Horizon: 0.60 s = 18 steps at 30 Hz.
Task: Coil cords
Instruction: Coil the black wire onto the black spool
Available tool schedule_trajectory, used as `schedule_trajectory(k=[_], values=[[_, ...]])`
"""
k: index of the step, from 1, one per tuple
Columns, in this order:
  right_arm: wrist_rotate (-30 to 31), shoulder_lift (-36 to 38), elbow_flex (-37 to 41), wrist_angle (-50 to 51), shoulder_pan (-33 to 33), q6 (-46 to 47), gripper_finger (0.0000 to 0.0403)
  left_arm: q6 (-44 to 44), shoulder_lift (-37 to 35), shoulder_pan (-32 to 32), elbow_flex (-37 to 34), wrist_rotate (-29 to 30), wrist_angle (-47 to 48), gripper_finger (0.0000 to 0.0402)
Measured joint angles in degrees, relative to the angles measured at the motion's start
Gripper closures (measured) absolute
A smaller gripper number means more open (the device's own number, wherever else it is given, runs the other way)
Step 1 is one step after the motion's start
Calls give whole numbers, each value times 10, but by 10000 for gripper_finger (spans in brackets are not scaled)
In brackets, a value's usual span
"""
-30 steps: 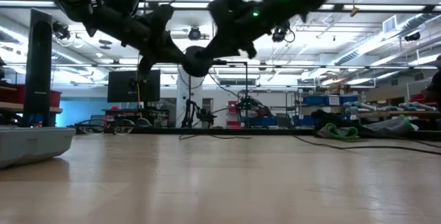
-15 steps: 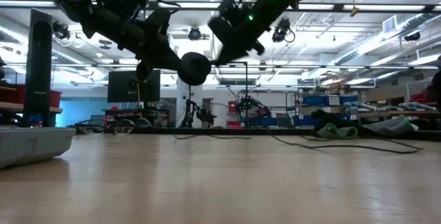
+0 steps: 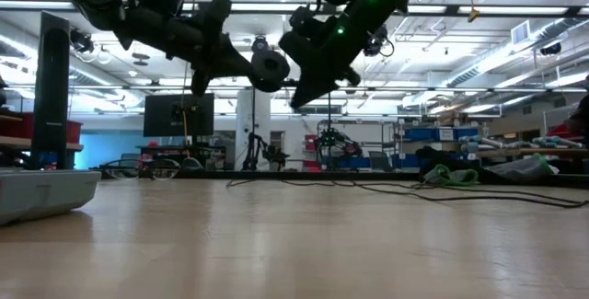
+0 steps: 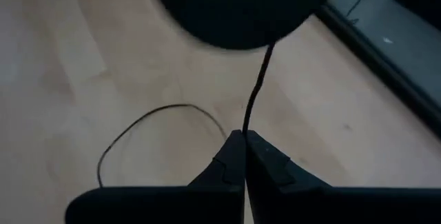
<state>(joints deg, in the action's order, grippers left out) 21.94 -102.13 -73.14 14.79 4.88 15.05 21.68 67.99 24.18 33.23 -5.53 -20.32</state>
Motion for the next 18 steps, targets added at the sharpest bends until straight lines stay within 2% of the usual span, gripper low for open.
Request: schedule_trajectory(k=[7,13,18], values=[[-82,-83,1,-174,-11,-14,403,15,3,-4,0,17,-12,401],[-87,-98,-46,-175,-14,-69,403,11,3,-16,0,85,63,401],[-87,-96,-105,-132,-2,-121,403,7,8,-25,0,93,92,401]])
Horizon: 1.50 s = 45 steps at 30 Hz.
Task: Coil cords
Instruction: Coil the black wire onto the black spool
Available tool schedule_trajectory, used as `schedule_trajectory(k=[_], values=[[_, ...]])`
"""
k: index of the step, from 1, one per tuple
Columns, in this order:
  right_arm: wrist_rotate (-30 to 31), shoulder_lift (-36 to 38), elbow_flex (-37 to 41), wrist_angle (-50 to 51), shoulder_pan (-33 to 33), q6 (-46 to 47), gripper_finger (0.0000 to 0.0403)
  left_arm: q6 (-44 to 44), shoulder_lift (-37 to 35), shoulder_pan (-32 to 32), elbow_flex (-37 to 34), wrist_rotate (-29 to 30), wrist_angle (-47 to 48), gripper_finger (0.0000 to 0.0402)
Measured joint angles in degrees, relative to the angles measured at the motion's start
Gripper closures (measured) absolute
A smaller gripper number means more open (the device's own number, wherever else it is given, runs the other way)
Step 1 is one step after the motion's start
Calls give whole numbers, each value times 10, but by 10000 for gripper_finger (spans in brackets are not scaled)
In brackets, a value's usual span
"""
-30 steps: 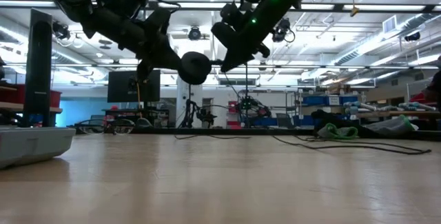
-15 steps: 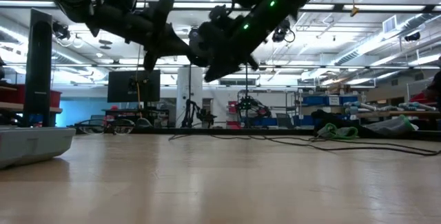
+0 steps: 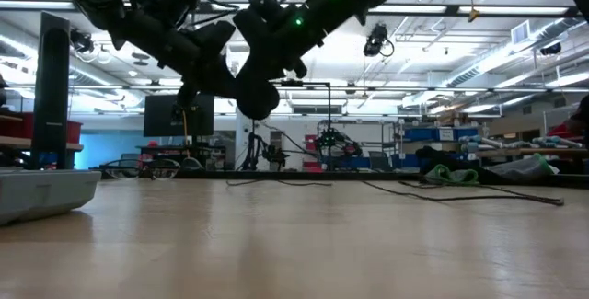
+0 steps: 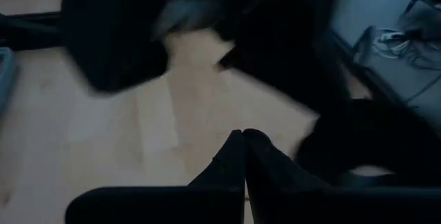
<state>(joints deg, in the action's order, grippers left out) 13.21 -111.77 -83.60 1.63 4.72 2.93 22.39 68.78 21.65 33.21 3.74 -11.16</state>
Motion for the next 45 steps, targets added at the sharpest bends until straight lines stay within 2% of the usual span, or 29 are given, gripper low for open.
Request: schedule_trajectory(k=[7,12,20,26,30,36,42,45], values=[[-31,0,-59,95,37,-16,403,-10,14,-14,1,-2,2,401],[-20,4,-84,167,49,-17,403,-23,15,-15,1,-11,39,401],[-12,19,-86,267,63,24,400,-26,15,-15,1,-43,45,401],[-51,23,-55,294,63,36,384,-27,14,-13,0,-67,33,401],[-51,23,-36,298,57,35,374,-27,13,-2,-1,-78,32,401],[-57,24,30,253,55,78,366,-27,9,5,-1,-92,21,401],[-59,29,136,107,37,124,365,-29,8,8,-1,-84,16,401],[-61,57,201,18,25,150,367,-28,8,13,-5,-81,5,401]])
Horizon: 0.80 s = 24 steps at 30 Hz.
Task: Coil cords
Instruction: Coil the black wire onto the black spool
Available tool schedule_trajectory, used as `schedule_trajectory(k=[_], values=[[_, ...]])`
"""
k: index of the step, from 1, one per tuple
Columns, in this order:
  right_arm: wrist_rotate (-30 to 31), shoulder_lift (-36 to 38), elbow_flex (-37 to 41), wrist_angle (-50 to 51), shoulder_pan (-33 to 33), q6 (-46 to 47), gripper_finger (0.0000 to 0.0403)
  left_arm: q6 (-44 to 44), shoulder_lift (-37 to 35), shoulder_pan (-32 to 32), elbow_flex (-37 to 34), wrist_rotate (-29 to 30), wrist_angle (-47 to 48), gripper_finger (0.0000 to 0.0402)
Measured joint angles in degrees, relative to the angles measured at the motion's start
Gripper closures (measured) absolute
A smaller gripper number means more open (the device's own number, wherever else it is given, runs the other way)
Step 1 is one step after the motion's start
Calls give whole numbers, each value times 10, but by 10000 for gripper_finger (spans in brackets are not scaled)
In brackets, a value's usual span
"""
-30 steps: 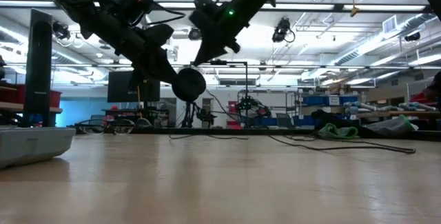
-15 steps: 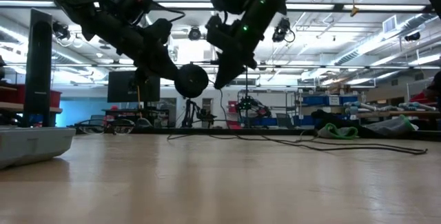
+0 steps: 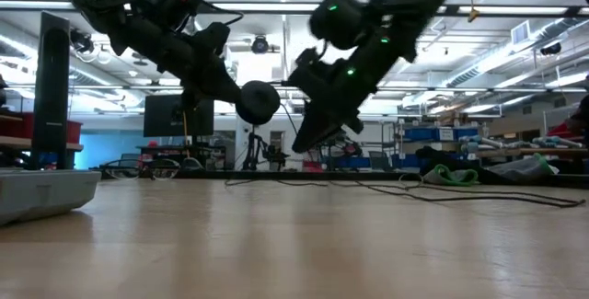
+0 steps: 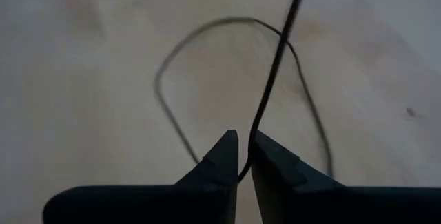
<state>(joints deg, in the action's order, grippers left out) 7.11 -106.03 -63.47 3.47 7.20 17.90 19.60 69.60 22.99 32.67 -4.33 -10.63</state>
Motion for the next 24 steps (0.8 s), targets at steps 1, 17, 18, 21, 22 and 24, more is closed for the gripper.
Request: schedule_trajectory(k=[1,17,18,21,22,24], values=[[0,12,25,-35,-3,7,367,2,0,2,-5,0,-10,401],[21,63,222,-386,-6,16,376,47,7,-7,-41,40,-134,401],[22,66,224,-384,-8,16,378,47,7,-7,-41,44,-128,401],[27,67,223,-385,-9,16,386,47,7,-7,-41,47,-122,401],[28,67,223,-384,-9,19,389,47,7,-7,-41,47,-123,401],[39,67,223,-379,-9,29,396,47,7,-7,-41,49,-124,401]])
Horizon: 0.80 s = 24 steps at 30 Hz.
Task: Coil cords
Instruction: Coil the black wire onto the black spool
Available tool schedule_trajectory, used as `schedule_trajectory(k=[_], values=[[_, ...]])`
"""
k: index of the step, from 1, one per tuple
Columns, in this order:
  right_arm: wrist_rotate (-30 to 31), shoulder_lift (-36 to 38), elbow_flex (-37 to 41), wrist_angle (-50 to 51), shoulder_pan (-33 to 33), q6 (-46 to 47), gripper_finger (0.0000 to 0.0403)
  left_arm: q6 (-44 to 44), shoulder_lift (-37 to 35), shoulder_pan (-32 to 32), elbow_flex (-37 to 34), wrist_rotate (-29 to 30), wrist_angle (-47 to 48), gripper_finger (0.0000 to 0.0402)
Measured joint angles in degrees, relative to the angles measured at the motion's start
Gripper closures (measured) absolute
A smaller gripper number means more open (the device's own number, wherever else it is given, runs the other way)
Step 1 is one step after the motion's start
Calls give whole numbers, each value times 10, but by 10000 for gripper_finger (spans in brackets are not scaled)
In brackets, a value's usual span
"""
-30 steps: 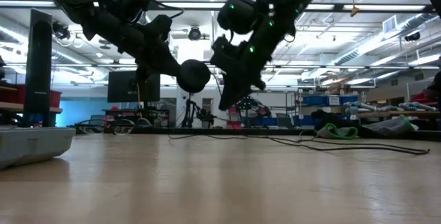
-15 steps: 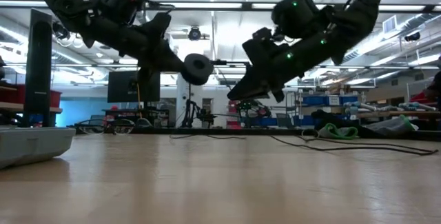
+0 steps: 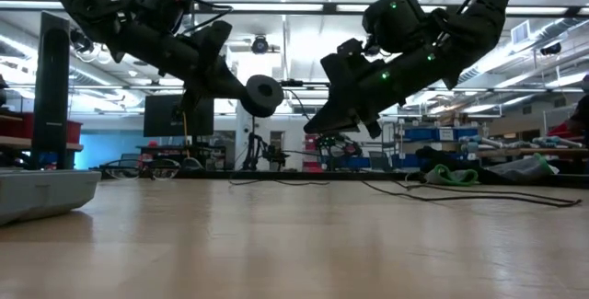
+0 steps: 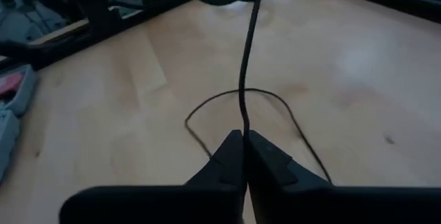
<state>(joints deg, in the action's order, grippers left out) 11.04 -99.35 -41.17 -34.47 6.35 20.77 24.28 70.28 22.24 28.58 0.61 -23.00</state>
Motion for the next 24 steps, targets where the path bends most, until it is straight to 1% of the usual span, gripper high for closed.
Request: schedule_trajectory(k=[5,9,12,15,17,20,22,24], values=[[22,0,-3,13,-6,7,399,5,0,0,0,10,-5,401],[32,-1,-40,83,-12,8,401,18,0,0,0,10,-29,401],[42,-22,-86,148,-12,6,401,26,0,-3,0,0,-41,401],[17,-62,-142,182,-9,-6,401,34,0,-12,0,-2,-44,401],[-12,-94,-188,196,-9,-23,402,35,1,-21,0,13,-42,401],[-42,-134,-268,251,-9,-55,402,34,3,-28,0,25,-35,401],[-55,-152,-319,287,-9,-78,402,34,5,-30,0,39,-21,401],[-60,-152,-350,314,-9,-102,402,34,6,-30,0,56,11,401]])
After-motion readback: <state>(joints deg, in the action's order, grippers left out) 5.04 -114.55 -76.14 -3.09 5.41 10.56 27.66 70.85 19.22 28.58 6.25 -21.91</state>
